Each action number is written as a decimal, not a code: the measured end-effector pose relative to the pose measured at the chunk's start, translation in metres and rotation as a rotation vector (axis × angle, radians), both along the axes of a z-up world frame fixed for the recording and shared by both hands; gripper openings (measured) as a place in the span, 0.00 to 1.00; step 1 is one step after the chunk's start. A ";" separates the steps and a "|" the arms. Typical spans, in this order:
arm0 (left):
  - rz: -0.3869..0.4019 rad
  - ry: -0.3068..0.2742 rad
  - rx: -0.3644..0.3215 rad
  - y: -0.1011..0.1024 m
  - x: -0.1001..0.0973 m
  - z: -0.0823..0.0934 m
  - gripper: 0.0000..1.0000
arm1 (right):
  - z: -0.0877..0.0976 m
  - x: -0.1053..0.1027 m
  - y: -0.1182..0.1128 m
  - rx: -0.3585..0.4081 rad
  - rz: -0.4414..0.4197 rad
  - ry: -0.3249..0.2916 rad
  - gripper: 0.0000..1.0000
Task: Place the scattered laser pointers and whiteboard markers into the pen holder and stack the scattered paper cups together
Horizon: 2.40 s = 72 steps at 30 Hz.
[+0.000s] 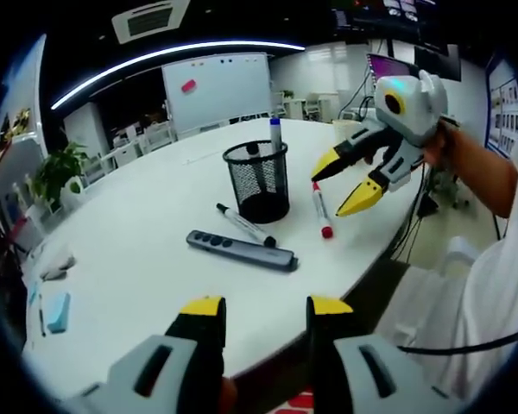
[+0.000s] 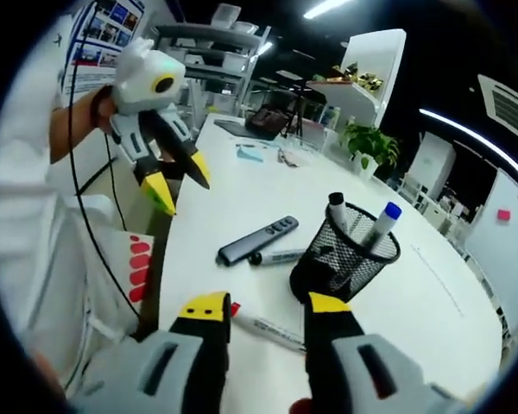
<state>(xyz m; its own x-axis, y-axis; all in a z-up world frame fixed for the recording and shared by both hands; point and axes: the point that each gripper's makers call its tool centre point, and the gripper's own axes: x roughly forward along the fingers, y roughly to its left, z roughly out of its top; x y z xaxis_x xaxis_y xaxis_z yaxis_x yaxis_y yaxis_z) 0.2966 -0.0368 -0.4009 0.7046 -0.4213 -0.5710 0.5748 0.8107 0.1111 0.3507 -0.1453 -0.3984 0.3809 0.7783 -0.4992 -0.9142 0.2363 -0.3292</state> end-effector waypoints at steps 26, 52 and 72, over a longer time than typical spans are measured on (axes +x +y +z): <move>0.013 -0.002 -0.004 0.002 0.000 0.000 0.38 | -0.015 -0.001 -0.001 -0.213 0.155 -0.032 0.28; 0.003 -0.005 -0.016 -0.001 0.001 0.002 0.38 | -0.020 -0.006 0.000 -0.374 0.369 -0.062 0.25; 0.016 -0.001 -0.027 0.005 0.001 -0.002 0.38 | -0.031 -0.010 0.000 -0.470 0.464 -0.016 0.23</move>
<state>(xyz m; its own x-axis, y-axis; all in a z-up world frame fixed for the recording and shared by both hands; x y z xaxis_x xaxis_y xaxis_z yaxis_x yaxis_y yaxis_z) 0.2974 -0.0320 -0.4025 0.7120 -0.4247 -0.5592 0.5614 0.8227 0.0899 0.3404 -0.1451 -0.4292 0.0685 0.5640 -0.8230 -0.8807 -0.3533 -0.3154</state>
